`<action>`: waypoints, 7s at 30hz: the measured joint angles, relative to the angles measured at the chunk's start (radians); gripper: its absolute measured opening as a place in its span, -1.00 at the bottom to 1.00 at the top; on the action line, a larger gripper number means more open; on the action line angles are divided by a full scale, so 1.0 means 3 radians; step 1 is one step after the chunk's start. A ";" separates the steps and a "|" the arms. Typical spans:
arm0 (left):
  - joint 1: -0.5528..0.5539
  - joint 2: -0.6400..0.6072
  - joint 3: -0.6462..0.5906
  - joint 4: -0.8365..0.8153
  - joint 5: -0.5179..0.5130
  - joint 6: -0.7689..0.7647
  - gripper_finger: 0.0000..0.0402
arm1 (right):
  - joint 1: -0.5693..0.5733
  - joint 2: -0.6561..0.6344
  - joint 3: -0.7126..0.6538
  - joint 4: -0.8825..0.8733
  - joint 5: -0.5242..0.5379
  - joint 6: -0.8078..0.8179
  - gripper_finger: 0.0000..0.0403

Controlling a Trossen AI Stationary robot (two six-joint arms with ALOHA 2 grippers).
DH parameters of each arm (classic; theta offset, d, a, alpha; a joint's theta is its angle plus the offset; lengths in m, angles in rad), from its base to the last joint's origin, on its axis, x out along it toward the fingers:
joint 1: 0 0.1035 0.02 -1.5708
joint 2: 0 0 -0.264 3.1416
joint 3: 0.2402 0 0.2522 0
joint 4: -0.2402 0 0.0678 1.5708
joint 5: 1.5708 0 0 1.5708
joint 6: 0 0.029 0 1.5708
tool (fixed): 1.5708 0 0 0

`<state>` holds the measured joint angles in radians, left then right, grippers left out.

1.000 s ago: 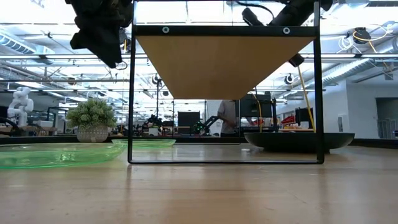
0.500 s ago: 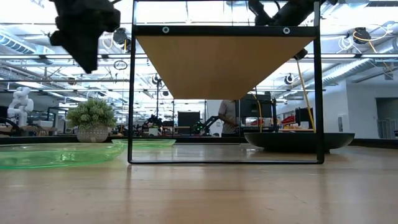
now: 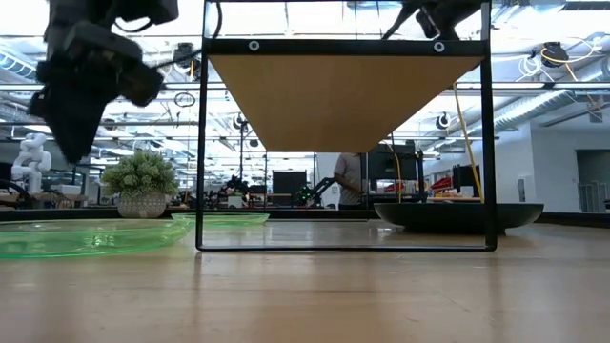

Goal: Place and stack plates onto a shelf
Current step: Stack the bottom green plate on top of the pink plate on the shelf

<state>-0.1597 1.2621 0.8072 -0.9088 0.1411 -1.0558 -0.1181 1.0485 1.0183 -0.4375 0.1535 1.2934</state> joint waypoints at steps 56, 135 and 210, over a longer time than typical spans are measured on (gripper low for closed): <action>-0.0874 -0.0009 -0.1121 0.1664 -0.0132 -0.1576 -0.45 | 0.0706 0.0001 0.0000 0.0011 0.0370 -0.0001 -0.16; -0.0848 -0.1656 -0.1123 0.1378 -0.0124 -0.1351 -0.98 | 0.0741 0.0004 -0.0001 -0.0092 0.0363 -0.0093 -0.16; 0.0600 -0.0054 0.0509 0.2342 -0.0352 -0.0386 -0.99 | 0.1187 0.0001 -0.0001 -0.1280 -0.0059 0.0186 -0.16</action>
<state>0.0203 1.2458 0.9600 -0.2061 0.0355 -1.1717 0.2379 1.0489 1.0180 -0.8214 0.1357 1.3491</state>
